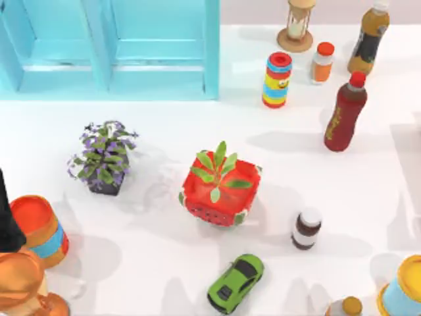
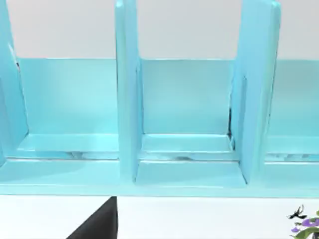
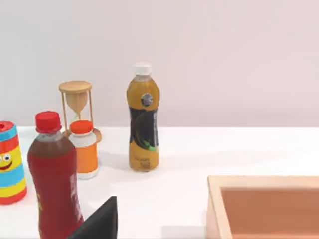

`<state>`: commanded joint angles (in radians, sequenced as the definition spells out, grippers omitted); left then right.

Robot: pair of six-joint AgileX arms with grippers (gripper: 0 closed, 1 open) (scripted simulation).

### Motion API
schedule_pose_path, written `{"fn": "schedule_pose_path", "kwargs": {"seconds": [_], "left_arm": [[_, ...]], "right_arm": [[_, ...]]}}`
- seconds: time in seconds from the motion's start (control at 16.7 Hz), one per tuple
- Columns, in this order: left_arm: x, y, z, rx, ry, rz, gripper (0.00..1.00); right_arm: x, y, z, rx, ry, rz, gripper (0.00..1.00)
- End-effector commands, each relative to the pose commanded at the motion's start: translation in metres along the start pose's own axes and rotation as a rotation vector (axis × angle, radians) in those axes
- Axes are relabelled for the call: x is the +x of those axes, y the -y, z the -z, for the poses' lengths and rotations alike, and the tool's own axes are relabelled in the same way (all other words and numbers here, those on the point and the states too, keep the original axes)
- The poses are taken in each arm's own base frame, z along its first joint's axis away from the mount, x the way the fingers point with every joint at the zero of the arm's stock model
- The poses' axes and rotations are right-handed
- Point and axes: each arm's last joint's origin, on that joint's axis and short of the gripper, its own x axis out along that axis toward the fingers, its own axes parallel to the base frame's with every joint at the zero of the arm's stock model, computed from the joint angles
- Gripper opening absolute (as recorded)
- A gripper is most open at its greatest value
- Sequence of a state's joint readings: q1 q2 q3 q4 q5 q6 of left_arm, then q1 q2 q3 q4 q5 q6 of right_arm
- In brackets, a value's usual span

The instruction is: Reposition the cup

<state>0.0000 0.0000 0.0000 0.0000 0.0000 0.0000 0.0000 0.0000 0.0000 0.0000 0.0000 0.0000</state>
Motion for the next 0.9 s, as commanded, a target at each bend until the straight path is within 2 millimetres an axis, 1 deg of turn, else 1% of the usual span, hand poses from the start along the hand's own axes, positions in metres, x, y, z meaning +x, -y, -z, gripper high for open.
{"fn": "schedule_pose_path", "kwargs": {"seconds": [0.18, 0.36, 0.6, 0.9], "left_arm": [[0.000, 0.000, -0.001, 0.001, -0.008, -0.002, 1.00], [0.002, -0.002, -0.010, 0.009, -0.088, -0.022, 1.00], [0.010, -0.005, -0.030, 0.026, -0.261, -0.037, 1.00], [0.026, -0.008, -0.058, 0.045, -0.456, -0.042, 1.00]], "right_arm": [[0.000, 0.000, 0.000, 0.000, 0.000, 0.000, 1.00], [0.000, 0.000, 0.000, 0.000, 0.000, 0.000, 1.00], [0.000, 0.000, 0.000, 0.000, 0.000, 0.000, 1.00], [0.000, 0.000, 0.000, 0.000, 0.000, 0.000, 1.00]]}}
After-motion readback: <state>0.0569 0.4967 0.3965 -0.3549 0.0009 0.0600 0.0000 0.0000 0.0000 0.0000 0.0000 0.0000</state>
